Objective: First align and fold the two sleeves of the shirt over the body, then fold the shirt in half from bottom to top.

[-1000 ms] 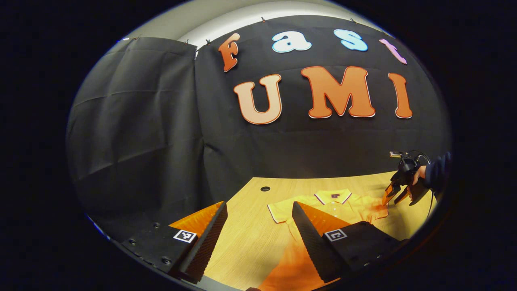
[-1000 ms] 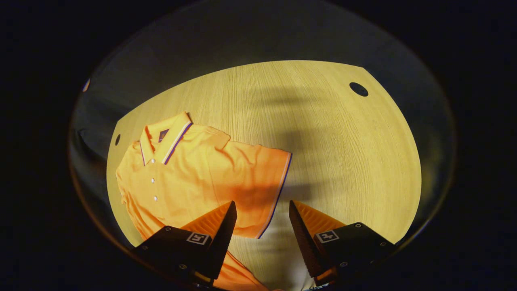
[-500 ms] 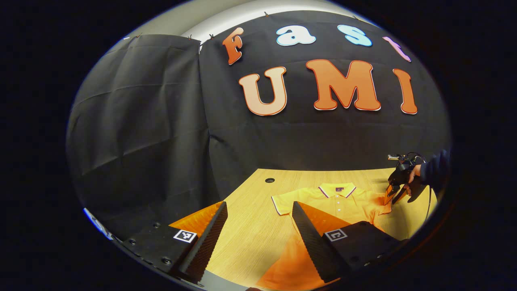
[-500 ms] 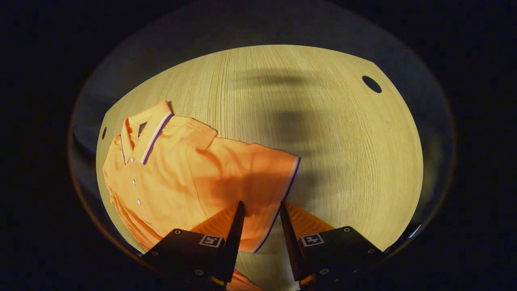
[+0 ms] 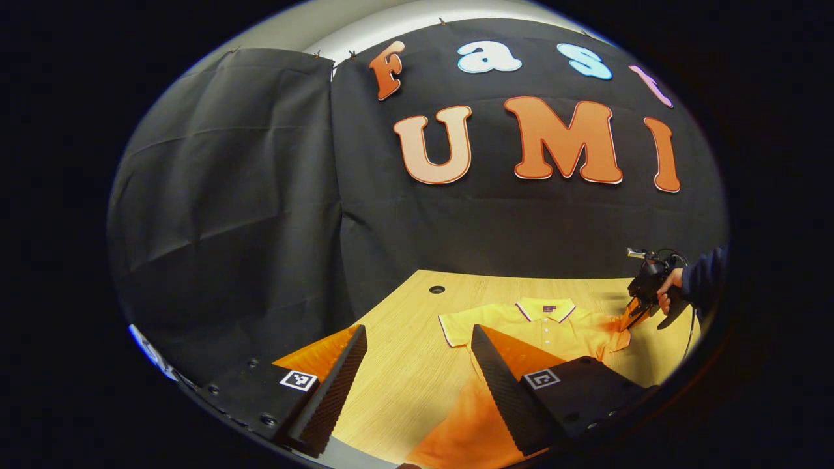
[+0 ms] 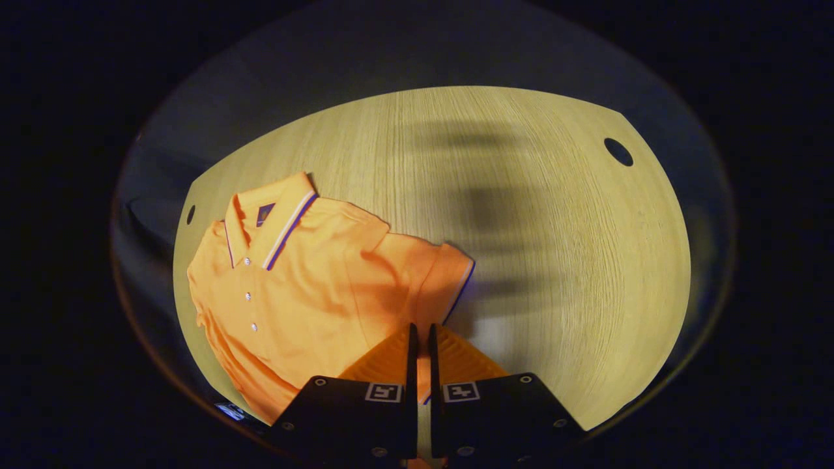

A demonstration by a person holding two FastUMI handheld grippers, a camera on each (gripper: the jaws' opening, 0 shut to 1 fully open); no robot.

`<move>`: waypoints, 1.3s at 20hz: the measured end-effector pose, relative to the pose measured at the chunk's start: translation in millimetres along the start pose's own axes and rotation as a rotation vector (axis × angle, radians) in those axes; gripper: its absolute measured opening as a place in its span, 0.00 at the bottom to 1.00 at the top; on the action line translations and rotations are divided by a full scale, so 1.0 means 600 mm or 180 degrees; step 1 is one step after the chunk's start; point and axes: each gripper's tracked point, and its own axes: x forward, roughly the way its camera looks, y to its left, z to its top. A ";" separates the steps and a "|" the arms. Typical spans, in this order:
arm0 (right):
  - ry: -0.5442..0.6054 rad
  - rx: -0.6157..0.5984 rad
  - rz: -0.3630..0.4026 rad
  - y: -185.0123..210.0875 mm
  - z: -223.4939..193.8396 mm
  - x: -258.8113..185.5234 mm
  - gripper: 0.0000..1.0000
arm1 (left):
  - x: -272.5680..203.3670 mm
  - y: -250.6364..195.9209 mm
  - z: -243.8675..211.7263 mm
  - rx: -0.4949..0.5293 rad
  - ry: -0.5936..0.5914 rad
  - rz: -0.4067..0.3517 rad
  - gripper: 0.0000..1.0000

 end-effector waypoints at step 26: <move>-0.1197 -0.0180 0.0597 0.179 0.023 -0.216 0.91 | 0.260 -0.017 -0.041 -0.0256 0.0766 -0.0783 1.00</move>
